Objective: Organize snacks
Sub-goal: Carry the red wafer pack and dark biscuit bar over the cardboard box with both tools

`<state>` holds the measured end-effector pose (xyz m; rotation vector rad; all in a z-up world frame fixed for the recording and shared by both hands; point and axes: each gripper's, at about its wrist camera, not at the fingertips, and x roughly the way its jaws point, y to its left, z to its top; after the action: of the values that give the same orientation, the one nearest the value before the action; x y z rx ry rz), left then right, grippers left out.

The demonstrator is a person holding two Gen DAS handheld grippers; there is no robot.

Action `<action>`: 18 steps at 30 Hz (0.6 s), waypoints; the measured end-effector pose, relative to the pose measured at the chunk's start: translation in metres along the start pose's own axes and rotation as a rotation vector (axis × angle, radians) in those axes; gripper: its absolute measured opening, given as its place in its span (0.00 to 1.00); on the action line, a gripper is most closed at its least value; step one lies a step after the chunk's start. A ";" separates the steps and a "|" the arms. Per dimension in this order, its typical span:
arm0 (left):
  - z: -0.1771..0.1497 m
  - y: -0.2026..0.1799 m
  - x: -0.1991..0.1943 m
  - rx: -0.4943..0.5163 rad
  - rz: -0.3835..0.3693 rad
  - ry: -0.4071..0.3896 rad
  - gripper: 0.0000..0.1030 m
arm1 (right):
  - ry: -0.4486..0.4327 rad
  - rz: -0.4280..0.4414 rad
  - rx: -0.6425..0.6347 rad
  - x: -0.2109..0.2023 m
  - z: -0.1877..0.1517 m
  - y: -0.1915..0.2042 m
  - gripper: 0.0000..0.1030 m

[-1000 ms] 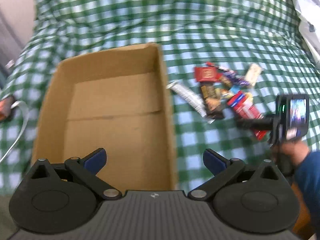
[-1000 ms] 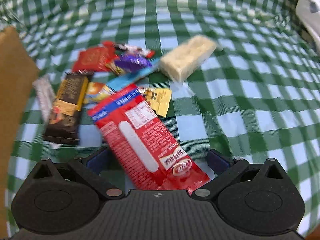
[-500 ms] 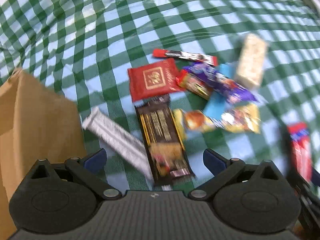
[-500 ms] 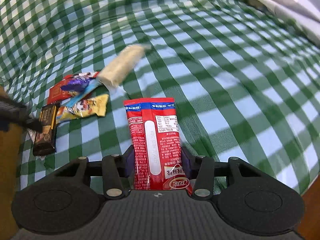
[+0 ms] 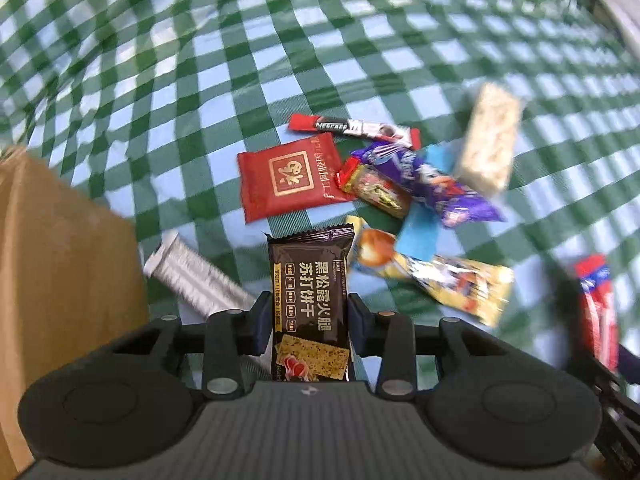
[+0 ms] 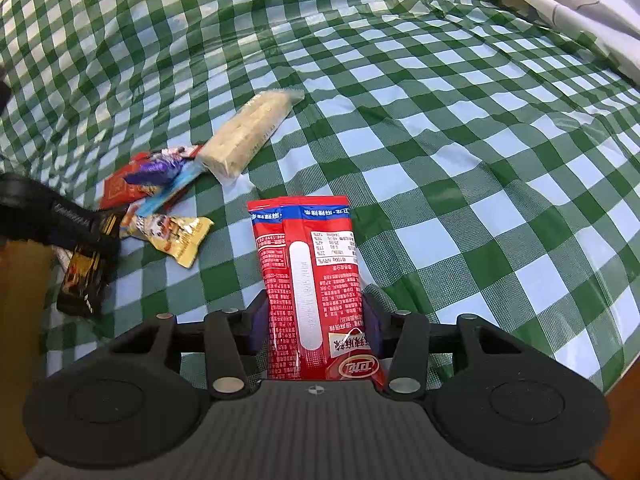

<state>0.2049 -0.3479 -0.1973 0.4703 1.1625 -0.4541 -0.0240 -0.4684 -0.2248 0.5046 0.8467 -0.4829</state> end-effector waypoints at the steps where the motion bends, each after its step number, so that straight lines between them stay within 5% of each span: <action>1: -0.005 0.001 -0.012 -0.009 -0.016 -0.020 0.41 | -0.012 0.001 0.003 -0.004 0.001 0.000 0.47; 12: -0.109 0.026 -0.168 -0.021 -0.101 -0.175 0.42 | -0.079 0.118 -0.029 -0.088 -0.017 0.041 0.47; 18: -0.177 0.064 -0.224 -0.045 -0.021 -0.192 0.42 | -0.044 0.282 -0.129 -0.143 -0.056 0.092 0.47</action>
<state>0.0331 -0.1737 -0.0366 0.3672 0.9914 -0.4793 -0.0842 -0.3352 -0.1218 0.4832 0.7454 -0.1785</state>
